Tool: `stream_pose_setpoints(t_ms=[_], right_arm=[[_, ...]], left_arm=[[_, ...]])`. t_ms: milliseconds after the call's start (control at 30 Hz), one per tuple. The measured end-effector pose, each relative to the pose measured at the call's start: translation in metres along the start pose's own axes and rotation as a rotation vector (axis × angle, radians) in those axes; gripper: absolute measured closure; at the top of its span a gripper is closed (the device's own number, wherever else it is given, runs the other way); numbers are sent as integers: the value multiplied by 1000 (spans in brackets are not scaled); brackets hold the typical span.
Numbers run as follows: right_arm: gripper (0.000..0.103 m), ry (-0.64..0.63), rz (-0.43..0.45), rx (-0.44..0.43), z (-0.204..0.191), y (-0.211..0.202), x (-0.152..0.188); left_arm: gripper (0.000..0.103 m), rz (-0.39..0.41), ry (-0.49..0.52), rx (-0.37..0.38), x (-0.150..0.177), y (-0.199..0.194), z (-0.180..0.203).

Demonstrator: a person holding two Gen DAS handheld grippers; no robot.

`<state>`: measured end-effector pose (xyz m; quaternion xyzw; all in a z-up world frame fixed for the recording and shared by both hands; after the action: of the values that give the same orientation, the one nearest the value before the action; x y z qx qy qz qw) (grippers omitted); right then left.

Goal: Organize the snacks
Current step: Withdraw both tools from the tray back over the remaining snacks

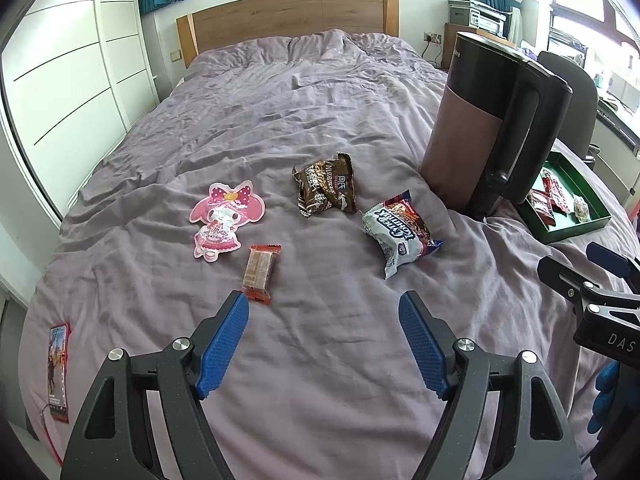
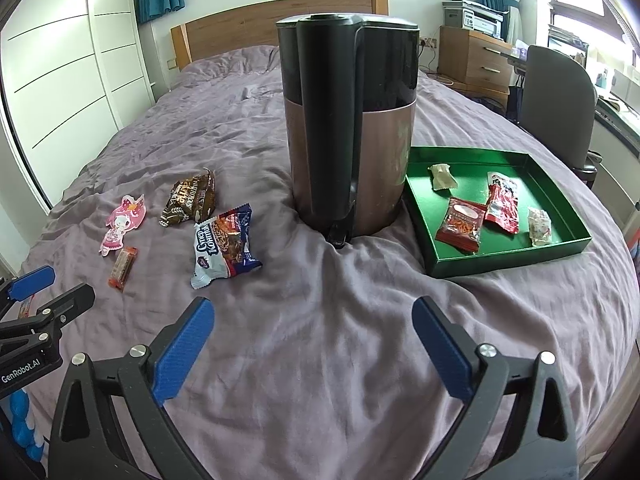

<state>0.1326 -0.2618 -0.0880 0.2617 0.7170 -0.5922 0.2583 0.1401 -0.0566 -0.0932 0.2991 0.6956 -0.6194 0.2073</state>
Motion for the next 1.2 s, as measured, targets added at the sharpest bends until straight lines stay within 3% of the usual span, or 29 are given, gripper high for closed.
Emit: stream_pose_setpoints(t_ms=[167, 800, 1200], right_arm=[[0, -2, -5, 0, -2, 3, 1], [0, -31, -35, -18, -18, 20, 5], [0, -109, -73, -86, -45, 43, 4]], left_arm=[[23, -3, -2, 4, 2, 3, -1], [22, -26, -18, -4, 9, 18, -10], [22, -50, -47, -41, 12, 40, -34]])
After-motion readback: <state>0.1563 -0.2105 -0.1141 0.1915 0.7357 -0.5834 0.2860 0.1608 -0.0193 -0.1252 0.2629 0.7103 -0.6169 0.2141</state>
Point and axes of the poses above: each gripper's, at about its wrist camera, not at the fingertips, and y roughly the way its jaws point, z to its right, x to its underside, the point moved 6 cm from there along y, roughly the way its jaws point, and after that the axes turned 7 degrees about -x, right-handed, at the moved point
